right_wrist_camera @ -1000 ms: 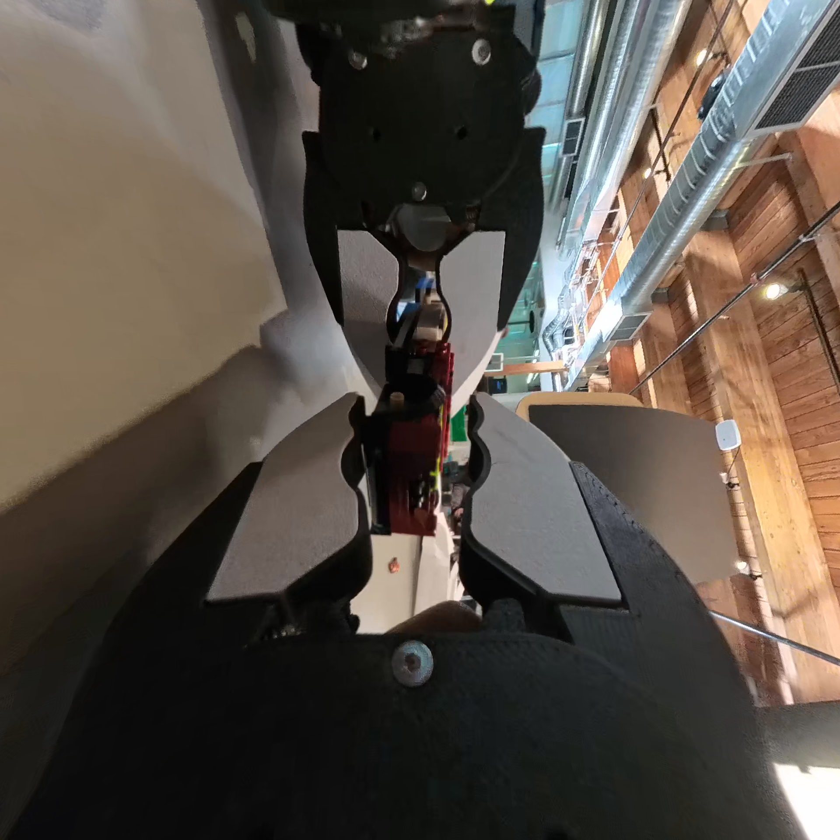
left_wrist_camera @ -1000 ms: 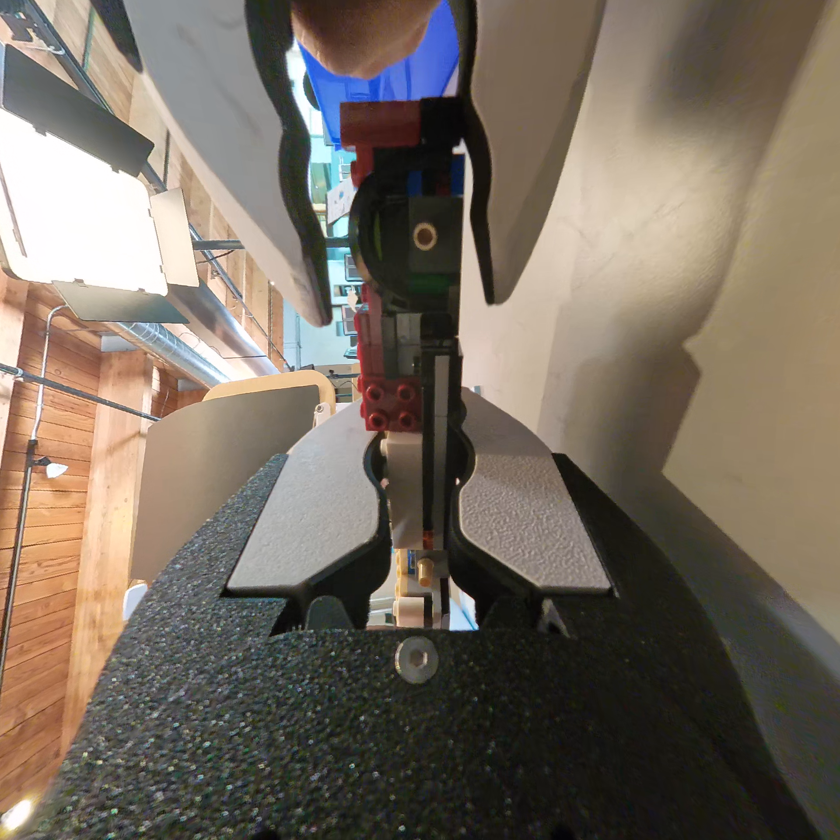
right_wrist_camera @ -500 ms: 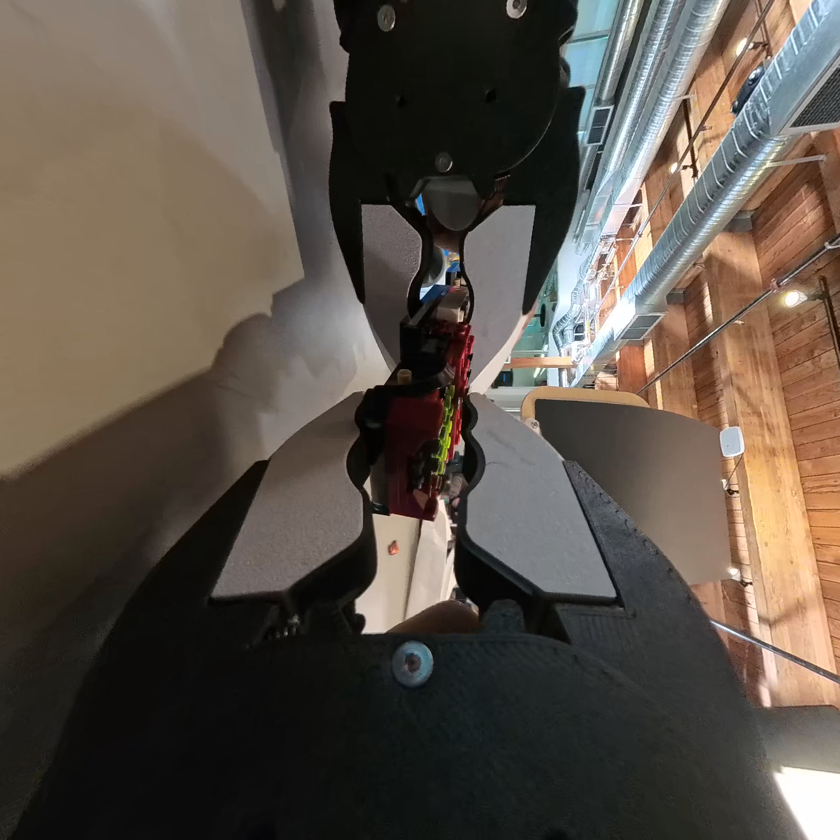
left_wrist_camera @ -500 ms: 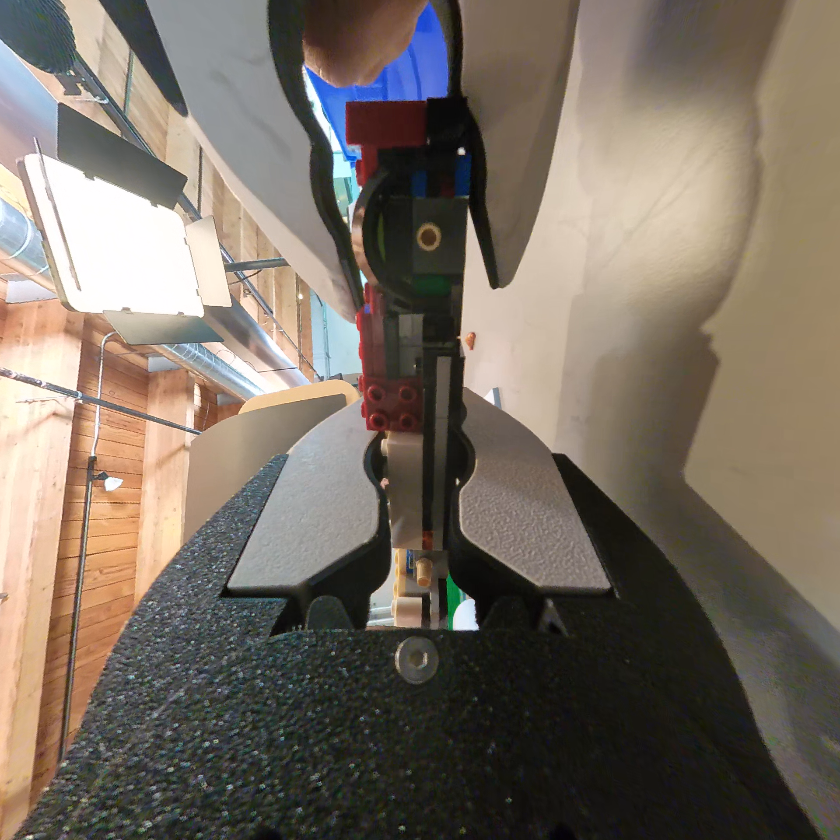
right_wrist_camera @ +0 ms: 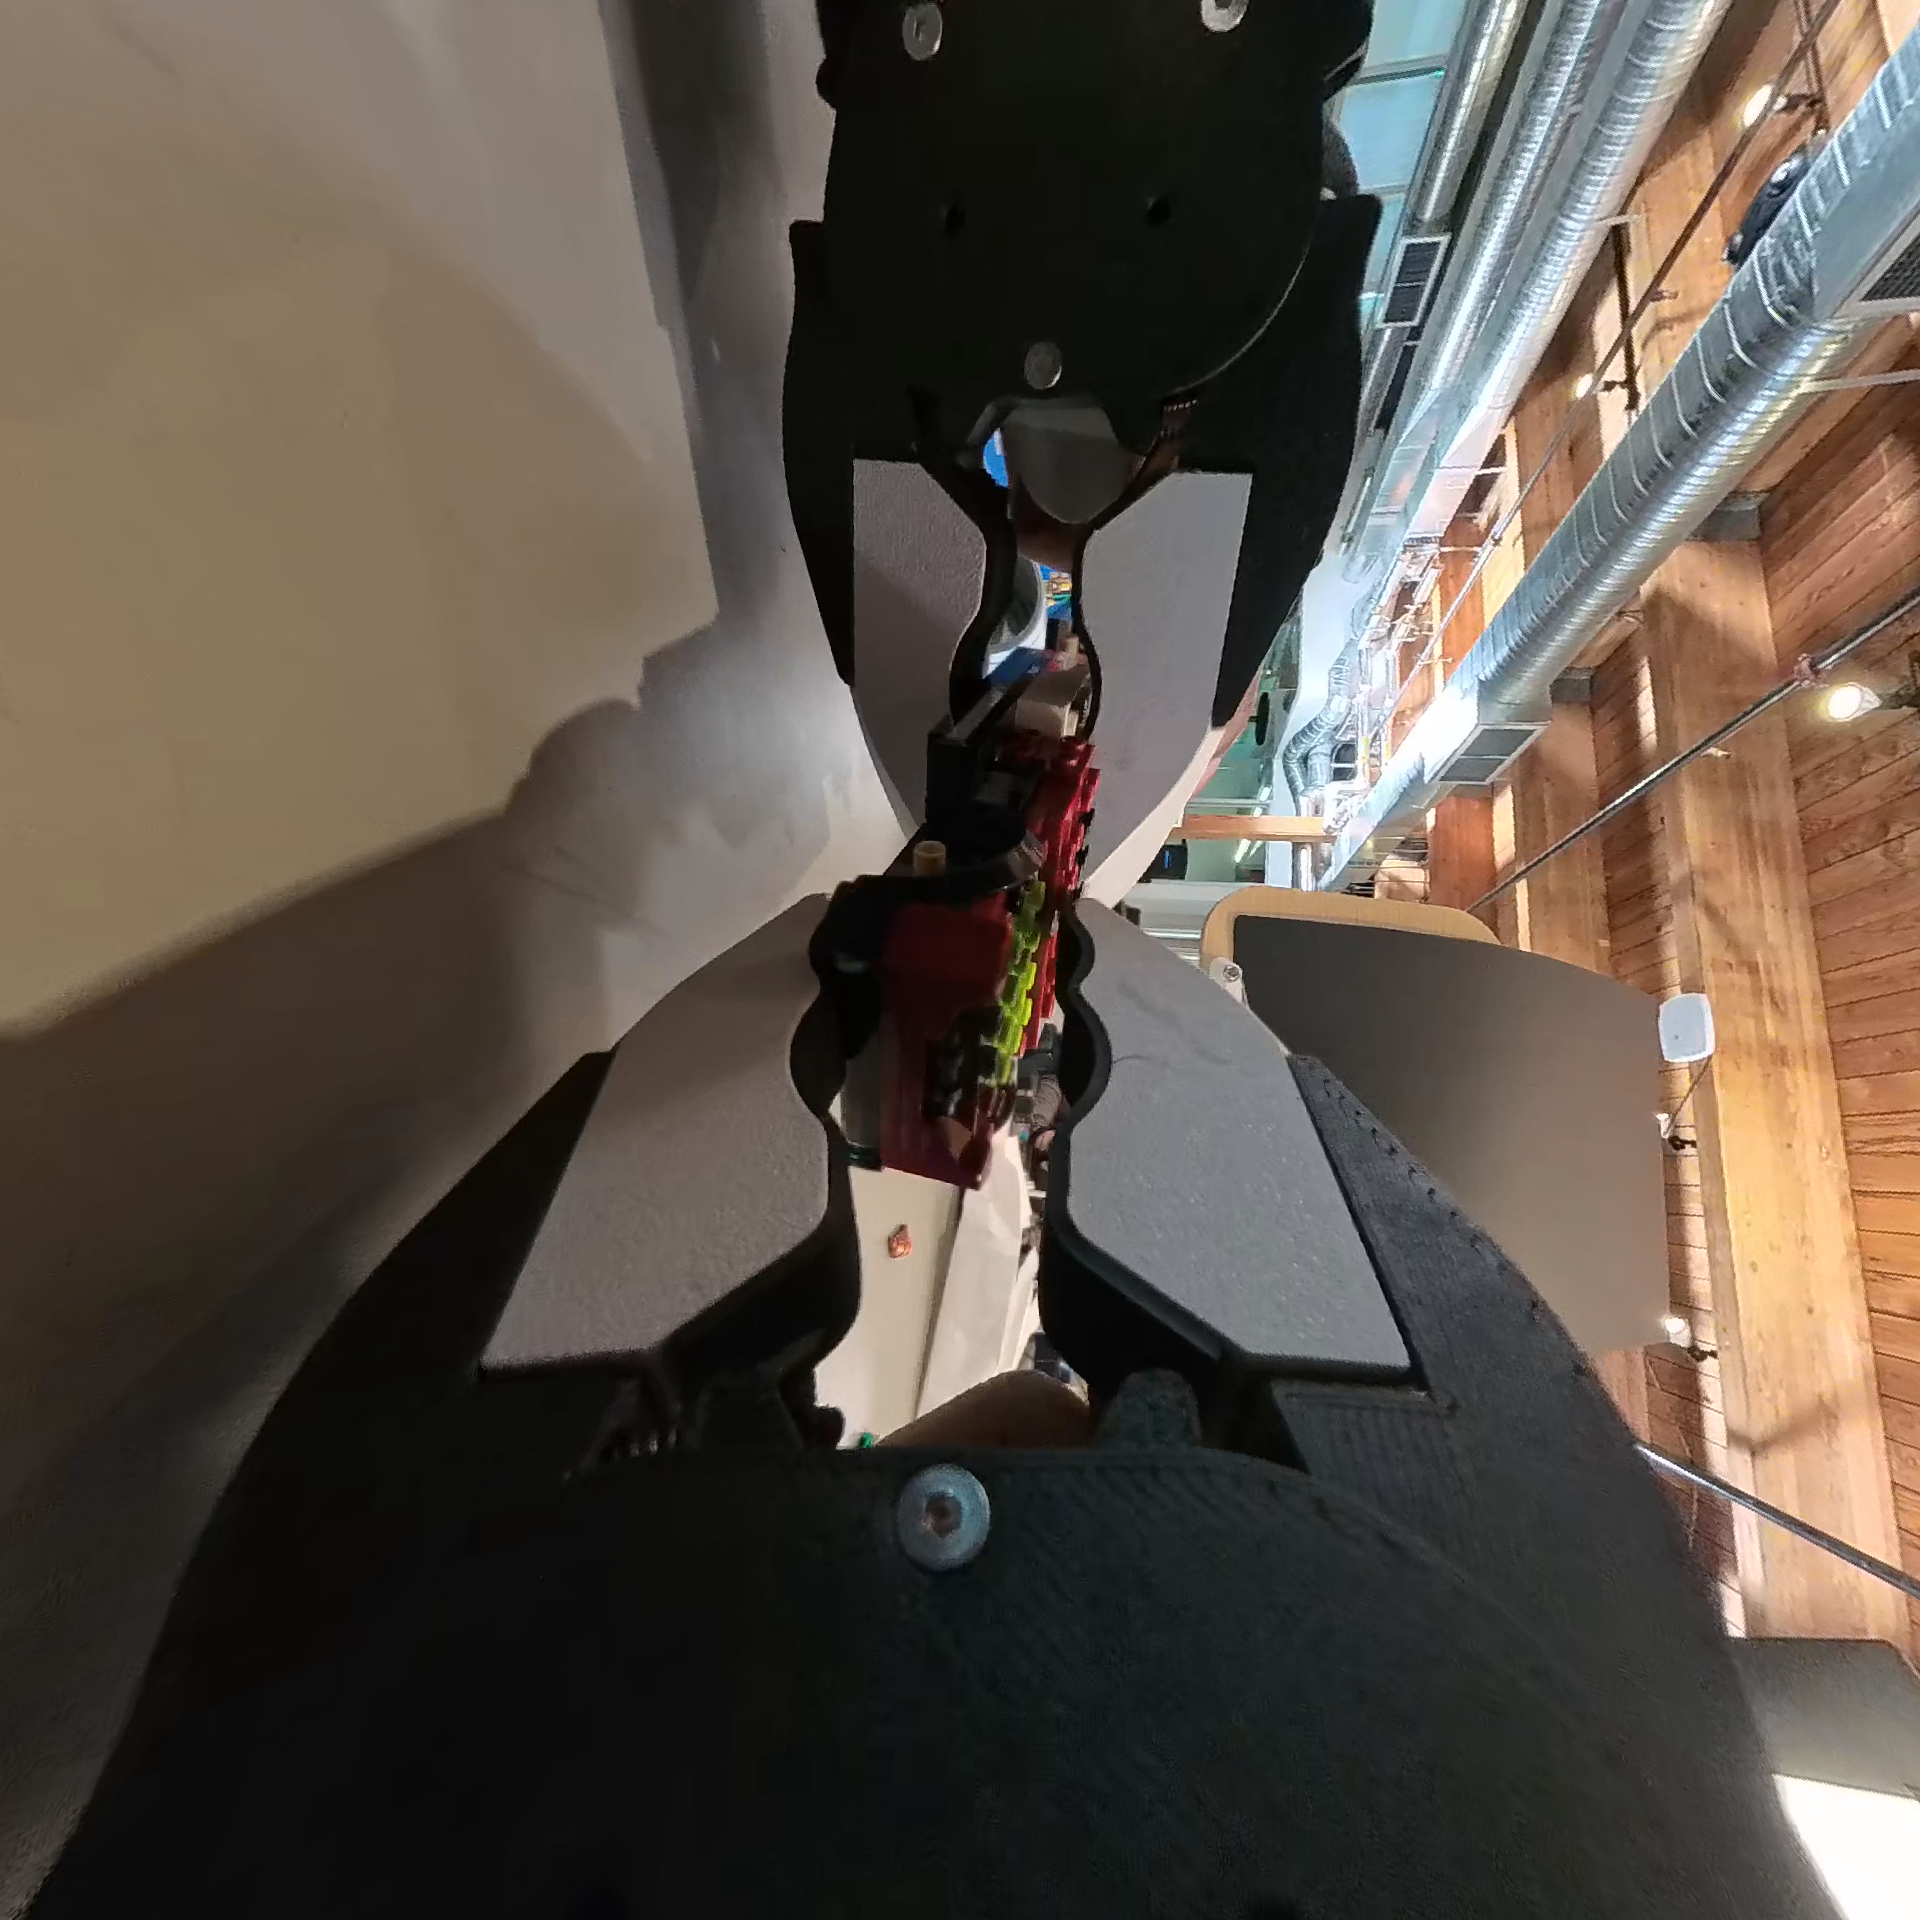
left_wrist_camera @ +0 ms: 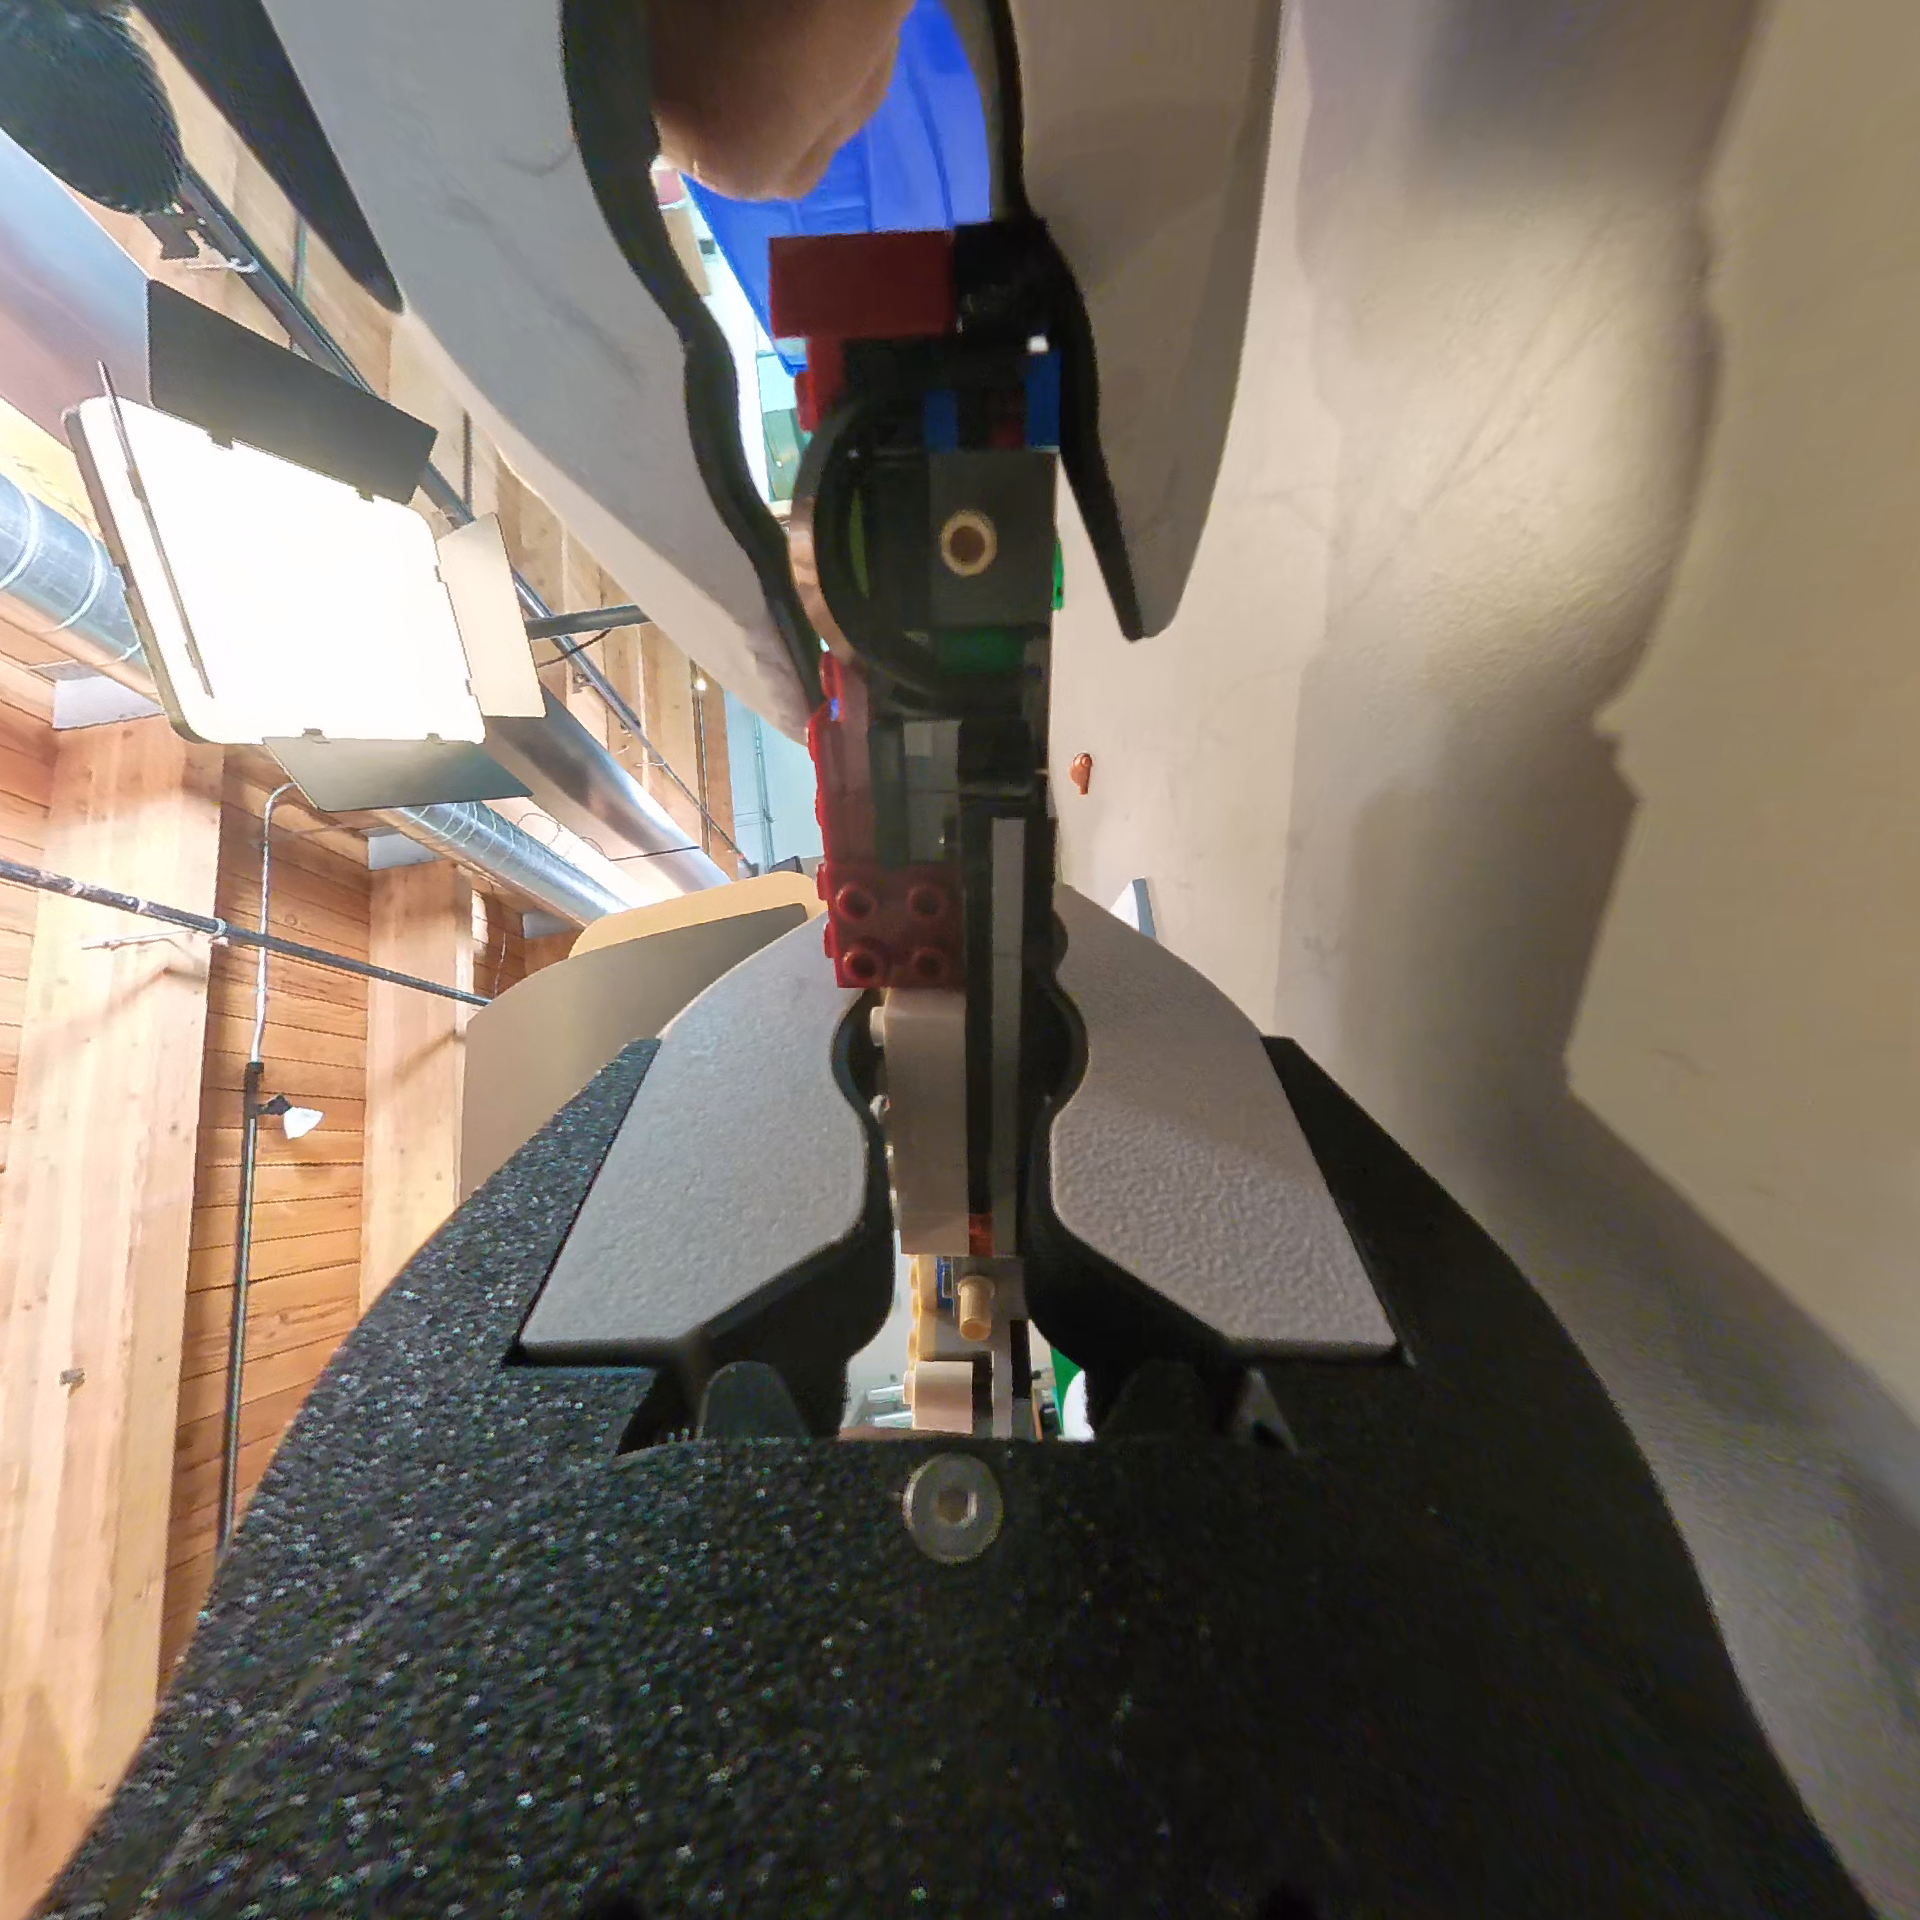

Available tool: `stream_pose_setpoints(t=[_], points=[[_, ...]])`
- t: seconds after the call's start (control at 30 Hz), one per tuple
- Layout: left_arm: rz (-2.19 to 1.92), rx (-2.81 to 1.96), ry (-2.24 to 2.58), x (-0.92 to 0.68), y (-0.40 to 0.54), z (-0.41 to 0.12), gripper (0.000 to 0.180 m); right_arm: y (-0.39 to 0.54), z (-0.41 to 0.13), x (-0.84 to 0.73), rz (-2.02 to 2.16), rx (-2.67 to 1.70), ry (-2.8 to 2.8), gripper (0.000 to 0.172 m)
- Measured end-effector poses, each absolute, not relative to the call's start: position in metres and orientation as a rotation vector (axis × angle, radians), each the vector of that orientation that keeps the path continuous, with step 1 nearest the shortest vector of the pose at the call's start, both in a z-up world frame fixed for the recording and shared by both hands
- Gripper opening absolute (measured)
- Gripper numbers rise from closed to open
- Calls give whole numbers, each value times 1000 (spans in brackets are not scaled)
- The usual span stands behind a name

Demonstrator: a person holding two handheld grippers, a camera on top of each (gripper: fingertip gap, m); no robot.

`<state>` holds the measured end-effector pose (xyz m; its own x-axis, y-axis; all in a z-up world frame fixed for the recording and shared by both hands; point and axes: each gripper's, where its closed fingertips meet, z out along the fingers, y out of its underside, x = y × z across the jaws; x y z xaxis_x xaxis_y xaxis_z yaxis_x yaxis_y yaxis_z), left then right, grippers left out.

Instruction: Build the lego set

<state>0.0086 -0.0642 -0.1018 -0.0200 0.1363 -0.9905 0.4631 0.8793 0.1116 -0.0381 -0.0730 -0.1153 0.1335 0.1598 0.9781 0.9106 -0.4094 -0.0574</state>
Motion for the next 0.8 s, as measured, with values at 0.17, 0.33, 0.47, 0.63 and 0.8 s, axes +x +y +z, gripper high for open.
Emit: stream_pose_setpoints(t=[0.17,0.33,0.47,0.63,0.8], points=[[-265,487,1598,9,-64,-105,25,-73,-118,-37,-1324,-1719,-1048,39],[-272,457,1618,15,-62,-106,25,-71,-118,-33,-1335,-1721,-1016,39],[-316,442,1614,15,-65,-103,25,-70,-112,-40,-1303,-1676,-1013,43],[-311,443,1601,16,-64,-101,25,-70,-111,-46,-1283,-1653,-1035,45],[-307,458,1585,13,-66,-99,25,-68,-111,-46,-1309,-1637,-1042,39]])
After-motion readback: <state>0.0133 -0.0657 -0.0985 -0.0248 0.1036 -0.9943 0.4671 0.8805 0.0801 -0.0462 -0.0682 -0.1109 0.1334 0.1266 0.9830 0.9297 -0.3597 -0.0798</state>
